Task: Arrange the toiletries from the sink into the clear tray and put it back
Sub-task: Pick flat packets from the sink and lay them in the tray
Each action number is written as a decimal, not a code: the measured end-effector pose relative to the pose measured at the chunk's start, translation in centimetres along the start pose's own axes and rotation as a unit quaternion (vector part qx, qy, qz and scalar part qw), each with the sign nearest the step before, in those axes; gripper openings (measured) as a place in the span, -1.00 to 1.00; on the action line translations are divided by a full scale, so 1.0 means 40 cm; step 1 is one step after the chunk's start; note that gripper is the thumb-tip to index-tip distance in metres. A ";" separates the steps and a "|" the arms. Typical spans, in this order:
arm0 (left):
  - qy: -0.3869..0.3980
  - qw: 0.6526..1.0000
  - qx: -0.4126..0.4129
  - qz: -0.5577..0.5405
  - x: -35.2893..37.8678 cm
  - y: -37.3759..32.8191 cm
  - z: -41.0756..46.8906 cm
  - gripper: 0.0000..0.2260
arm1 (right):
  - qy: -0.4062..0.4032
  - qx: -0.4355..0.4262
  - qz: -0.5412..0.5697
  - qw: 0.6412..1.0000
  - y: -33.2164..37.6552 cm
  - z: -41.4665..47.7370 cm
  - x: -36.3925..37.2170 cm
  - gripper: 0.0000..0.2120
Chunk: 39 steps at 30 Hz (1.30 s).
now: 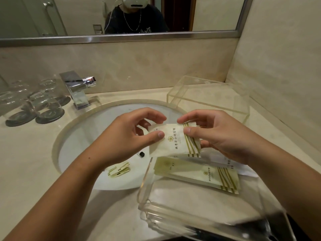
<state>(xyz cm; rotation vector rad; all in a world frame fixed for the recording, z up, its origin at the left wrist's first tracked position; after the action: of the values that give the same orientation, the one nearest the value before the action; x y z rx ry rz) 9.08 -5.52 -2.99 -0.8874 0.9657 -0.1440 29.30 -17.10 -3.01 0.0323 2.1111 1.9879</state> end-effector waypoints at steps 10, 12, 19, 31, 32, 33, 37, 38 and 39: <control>0.096 0.994 -0.033 -0.037 0.047 -0.023 -0.043 -0.79 | 0.012 -0.029 -0.216 0.976 -0.037 -0.120 0.017 -0.80; 0.117 0.993 -0.033 -0.004 0.056 -0.025 -0.054 -0.80 | 0.010 -0.046 -0.264 0.963 -0.039 -0.143 0.030 -0.77; 0.162 0.982 0.003 0.101 0.060 -0.034 -0.075 -0.84 | 0.015 -0.075 -0.386 0.919 -0.037 -0.185 0.070 -0.72; 0.164 0.963 0.065 0.202 0.055 -0.015 -0.107 -0.74 | 0.091 -0.077 -0.462 0.879 -0.059 -0.198 0.082 -0.37; 0.166 0.963 0.074 0.200 0.056 -0.018 -0.112 -0.71 | 0.102 -0.075 -0.468 0.875 -0.063 -0.202 0.080 -0.32; 0.170 0.962 0.079 0.197 0.058 -0.021 -0.116 -0.69 | 0.111 -0.075 -0.474 0.870 -0.068 -0.204 0.078 -0.29; 0.176 0.959 0.097 0.198 0.078 -0.026 -0.129 -0.64 | 0.115 -0.090 -0.478 0.866 -0.084 -0.205 0.077 -0.29; 0.174 0.959 0.099 0.200 0.083 -0.024 -0.129 -0.64 | 0.112 -0.098 -0.477 0.867 -0.087 -0.205 0.078 -0.31; 0.172 0.960 0.100 0.199 0.087 -0.022 -0.130 -0.64 | 0.106 -0.107 -0.474 0.868 -0.087 -0.204 0.081 -0.33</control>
<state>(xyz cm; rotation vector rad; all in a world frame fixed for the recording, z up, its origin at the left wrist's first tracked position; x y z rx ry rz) 7.37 -10.83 -5.97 -0.4745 1.4099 -0.0492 25.14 -24.77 -6.57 -1.0821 1.4804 1.5840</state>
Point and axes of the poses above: each hand's wrist, its own z-axis towards the middle knuckle, its own x-axis out of the palm, y = z × x, the point moved 3 cm from there along z, towards the middle knuckle, and after that the axes turned 3 degrees about z, right-handed, at the moved point
